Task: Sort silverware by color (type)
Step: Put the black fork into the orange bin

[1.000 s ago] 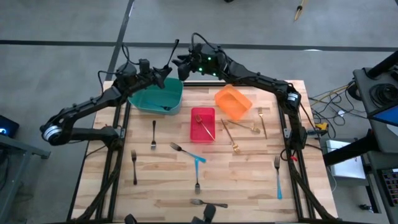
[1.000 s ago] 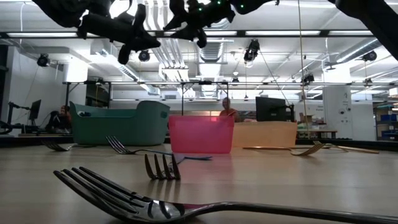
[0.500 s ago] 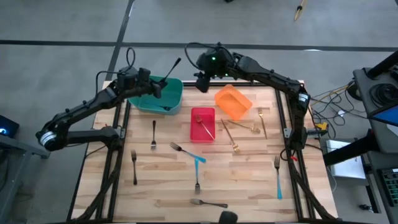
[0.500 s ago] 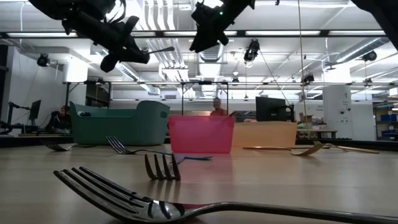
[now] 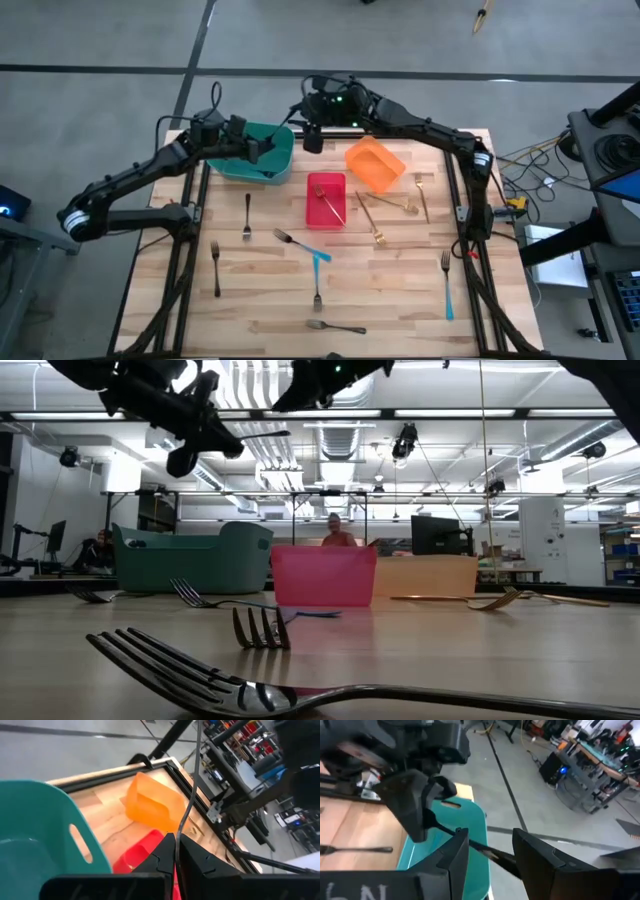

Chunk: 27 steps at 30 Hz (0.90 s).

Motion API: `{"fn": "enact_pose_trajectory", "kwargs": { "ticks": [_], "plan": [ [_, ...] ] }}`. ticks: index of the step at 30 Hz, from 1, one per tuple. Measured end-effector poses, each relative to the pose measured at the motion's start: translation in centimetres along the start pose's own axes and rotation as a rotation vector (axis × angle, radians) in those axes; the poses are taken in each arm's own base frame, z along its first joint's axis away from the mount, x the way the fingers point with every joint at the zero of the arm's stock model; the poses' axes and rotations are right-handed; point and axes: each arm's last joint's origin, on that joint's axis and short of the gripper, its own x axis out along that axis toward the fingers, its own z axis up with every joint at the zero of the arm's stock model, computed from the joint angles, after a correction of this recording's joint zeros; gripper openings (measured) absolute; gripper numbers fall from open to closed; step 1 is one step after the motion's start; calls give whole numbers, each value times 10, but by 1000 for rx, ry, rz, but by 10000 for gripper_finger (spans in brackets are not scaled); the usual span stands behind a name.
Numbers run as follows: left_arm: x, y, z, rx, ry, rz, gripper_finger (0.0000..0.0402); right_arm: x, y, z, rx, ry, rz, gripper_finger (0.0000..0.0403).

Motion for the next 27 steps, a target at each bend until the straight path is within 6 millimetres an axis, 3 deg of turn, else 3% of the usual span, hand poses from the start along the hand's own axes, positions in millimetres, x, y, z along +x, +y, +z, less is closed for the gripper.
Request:
{"fn": "enact_pose_trajectory", "kwargs": {
  "ticks": [8,19,27],
  "plan": [
    [12,-3,-8,-82,60,-8,0,10,6,-2,26,-29,54,144],
    [19,-1,-11,-82,88,-2,0,11,15,-19,-1,128,134,144],
    [21,-1,-10,-70,80,-8,0,10,16,-20,-23,146,146,144]
  ]
}}
